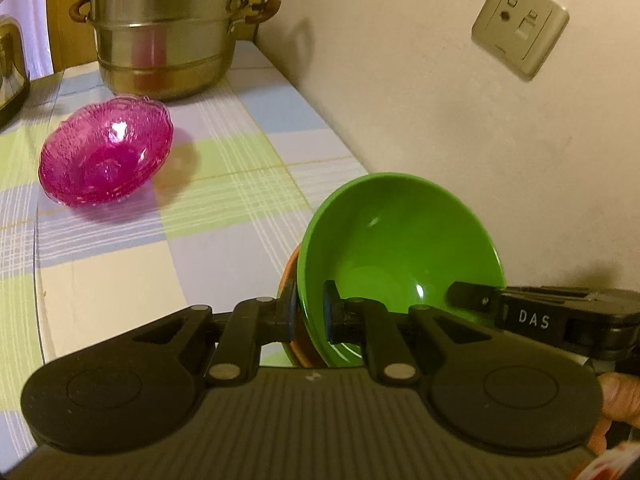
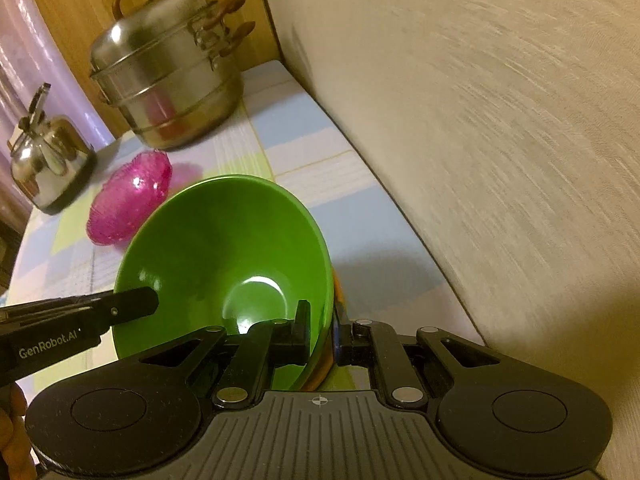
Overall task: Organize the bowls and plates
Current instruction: 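Lower the large green bowl onto the orange and green bowls with both tools, then open both tools and withdraw from the three-bowl stack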
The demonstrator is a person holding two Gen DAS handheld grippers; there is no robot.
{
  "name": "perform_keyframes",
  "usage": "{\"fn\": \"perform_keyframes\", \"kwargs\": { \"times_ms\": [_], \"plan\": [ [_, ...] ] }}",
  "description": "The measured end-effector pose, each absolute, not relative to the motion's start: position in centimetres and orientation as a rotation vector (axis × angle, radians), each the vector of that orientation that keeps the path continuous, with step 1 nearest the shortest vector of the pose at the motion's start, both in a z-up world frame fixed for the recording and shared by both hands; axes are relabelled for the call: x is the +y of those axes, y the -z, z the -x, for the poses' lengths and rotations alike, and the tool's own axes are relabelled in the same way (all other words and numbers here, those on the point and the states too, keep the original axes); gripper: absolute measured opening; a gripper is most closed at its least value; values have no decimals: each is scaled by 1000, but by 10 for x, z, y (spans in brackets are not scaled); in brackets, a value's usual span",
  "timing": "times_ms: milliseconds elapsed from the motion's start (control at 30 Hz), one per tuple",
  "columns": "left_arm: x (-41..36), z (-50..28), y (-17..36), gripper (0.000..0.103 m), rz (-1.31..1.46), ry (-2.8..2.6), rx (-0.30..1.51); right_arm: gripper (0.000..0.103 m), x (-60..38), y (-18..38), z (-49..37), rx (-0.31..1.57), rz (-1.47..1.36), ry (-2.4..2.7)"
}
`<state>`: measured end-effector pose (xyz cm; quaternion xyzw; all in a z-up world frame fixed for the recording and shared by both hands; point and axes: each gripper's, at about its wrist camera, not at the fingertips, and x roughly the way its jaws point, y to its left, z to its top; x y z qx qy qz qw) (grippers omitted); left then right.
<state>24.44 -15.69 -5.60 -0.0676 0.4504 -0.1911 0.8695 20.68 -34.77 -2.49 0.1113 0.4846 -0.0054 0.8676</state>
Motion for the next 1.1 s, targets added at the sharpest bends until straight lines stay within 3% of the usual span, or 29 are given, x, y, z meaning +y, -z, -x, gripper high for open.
{"fn": "perform_keyframes", "kwargs": {
  "times_ms": [533, 567, 633, 667, 700, 1100],
  "plan": [
    [-158, -243, 59, 13, 147, 398, 949, 11, -337, 35, -212, 1025, -91, 22],
    [-158, -243, 58, 13, 141, 390, 943, 14, -338, 37, -212, 1027, -93, 18],
    [-157, -241, 57, 13, 135, 387, 933, 34, -341, 38, -211, 1023, -109, 18],
    [-156, -241, 57, 13, 137, 386, 933, 57, -341, 38, -210, 1014, -118, 18],
    [-155, -241, 57, 13, 139, 383, 931, 63, -343, 38, -209, 1001, -131, 21],
    [-129, -228, 44, 18, 230, 373, 887, 63, -357, 19, -178, 942, -249, 55]
  ]
}}
